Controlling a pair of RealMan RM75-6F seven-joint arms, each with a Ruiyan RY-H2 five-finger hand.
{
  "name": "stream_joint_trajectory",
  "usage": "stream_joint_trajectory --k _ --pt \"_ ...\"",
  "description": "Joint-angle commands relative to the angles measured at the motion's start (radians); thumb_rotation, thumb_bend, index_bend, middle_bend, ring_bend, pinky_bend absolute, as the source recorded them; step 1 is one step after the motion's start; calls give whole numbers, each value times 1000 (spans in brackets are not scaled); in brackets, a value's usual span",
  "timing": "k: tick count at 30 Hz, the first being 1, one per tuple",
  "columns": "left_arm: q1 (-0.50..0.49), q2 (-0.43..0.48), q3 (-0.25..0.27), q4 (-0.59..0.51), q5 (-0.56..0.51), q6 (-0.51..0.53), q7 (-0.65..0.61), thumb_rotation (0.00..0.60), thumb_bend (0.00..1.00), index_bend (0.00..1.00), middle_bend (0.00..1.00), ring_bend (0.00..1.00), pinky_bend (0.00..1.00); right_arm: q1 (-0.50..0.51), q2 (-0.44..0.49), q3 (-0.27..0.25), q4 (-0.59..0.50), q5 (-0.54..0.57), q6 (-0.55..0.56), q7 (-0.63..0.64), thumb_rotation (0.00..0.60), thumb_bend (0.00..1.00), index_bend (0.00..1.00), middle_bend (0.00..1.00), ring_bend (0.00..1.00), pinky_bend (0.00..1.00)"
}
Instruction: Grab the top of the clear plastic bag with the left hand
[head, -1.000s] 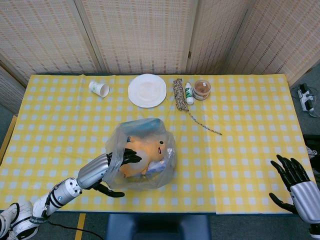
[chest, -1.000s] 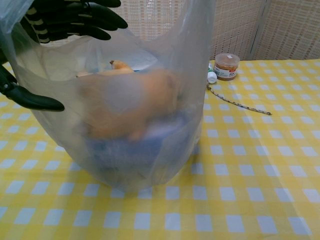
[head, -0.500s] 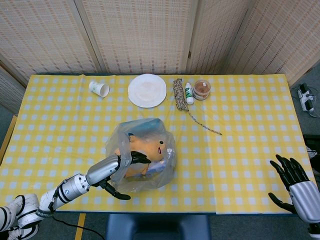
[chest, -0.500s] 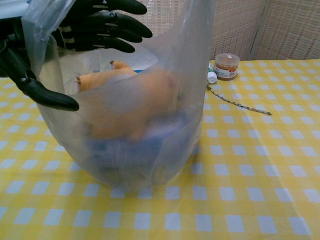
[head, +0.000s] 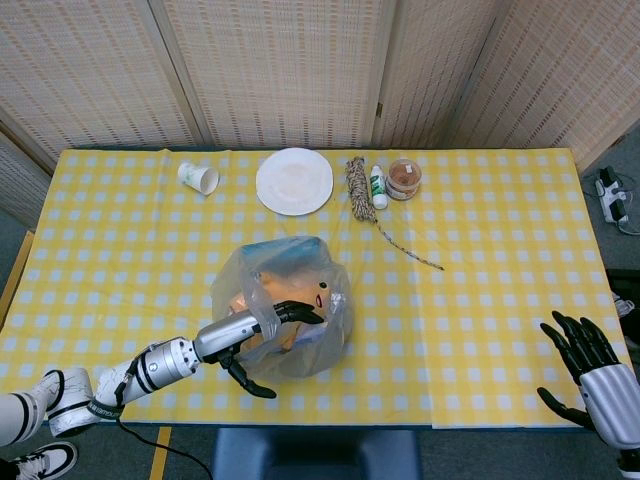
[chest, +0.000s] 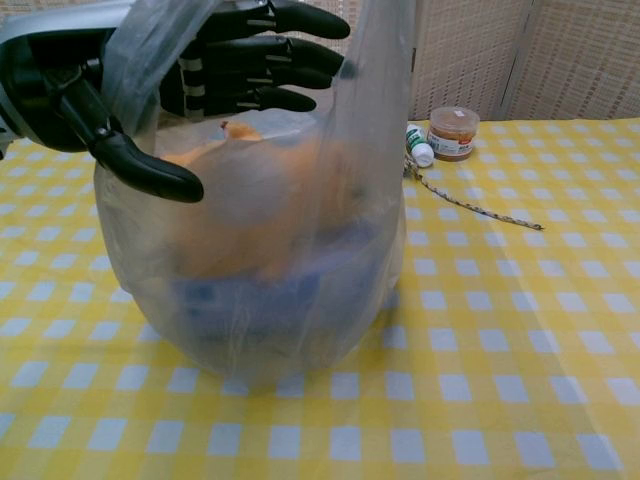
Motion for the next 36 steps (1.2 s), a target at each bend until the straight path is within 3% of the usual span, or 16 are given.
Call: stream_joint_trajectory --k 1,12,27,36 --pt "-13 0 1 5 -9 -1 -42 600 127 137 146 45 41 -1 0 1 0 1 2 2 600 266 0 0 0 0" --pt "-64 -14 1 34 -29 -26 -181 600 125 106 88 0 3 1 2 3 1 7 -2 7 600 266 0 0 0 0" --pt "-158 -19 -19 4 -42 -110 -189 600 123 26 87 4 4 5 1 1 0 6 -15 1 600 266 0 0 0 0" --pt "-202 -13 -40 6 -55 -103 -306 600 123 19 87 0 0 5 1 -2 1 2 -14 1 600 266 0 0 0 0"
